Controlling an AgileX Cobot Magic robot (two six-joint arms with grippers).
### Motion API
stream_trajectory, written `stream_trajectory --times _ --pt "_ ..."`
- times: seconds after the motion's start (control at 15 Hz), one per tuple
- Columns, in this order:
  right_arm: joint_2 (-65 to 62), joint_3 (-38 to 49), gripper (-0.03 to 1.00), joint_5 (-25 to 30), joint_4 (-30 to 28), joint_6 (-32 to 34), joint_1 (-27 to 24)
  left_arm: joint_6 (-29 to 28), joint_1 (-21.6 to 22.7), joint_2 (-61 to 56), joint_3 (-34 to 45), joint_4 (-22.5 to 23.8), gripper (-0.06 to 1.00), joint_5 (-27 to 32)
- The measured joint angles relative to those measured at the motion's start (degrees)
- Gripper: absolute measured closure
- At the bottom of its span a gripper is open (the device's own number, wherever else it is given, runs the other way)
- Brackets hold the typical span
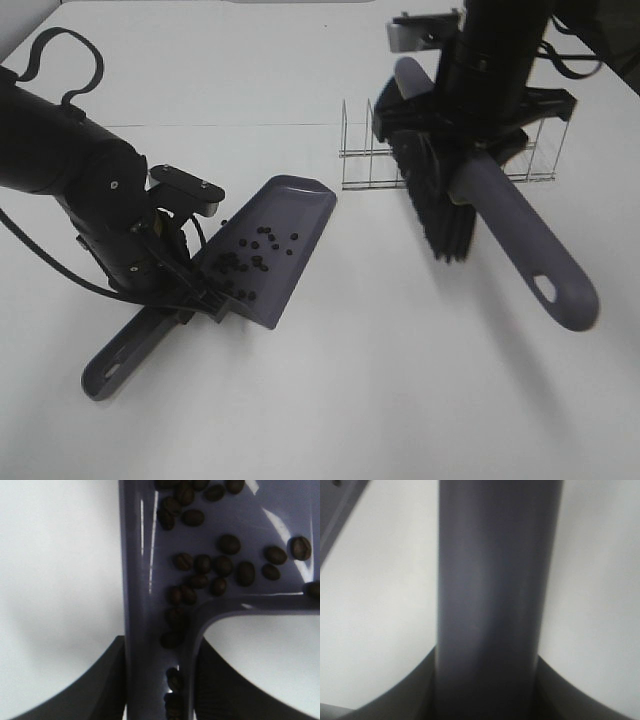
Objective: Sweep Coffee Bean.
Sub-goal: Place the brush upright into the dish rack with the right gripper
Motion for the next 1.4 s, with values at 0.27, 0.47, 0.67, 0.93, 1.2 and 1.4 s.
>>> stream_trajectory --times 0.27,0.47,0.67,0.93,1.2,1.4 --pt "-1.1 9.0 0.67 0.5 1.5 -4.2 -10.1 0.0 0.0 0.0 0.0 -0.1 0.63 0.1" --pt "1.9 8.1 0.67 0.5 1.8 -8.3 -16.8 0.0 0.0 0.0 0.0 -1.7 0.63 0.9" --pt "7.3 5.6 0.67 0.6 -0.1 -9.7 -17.5 0.0 0.0 0.0 -0.3 -2.1 0.63 1.8" --pt "13.0 -1.2 0.67 0.5 -1.3 -10.1 -17.5 0.0 0.0 0.0 -0.3 -3.2 0.63 2.8" --pt "18.4 -9.2 0.67 1.3 -3.4 -10.1 -17.5 0.0 0.0 0.0 -0.3 -3.6 0.63 3.2" --pt "22.1 -15.6 0.67 1.7 -3.9 -10.0 -17.6 -0.1 0.0 0.0 -0.3 -3.7 0.63 3.6"
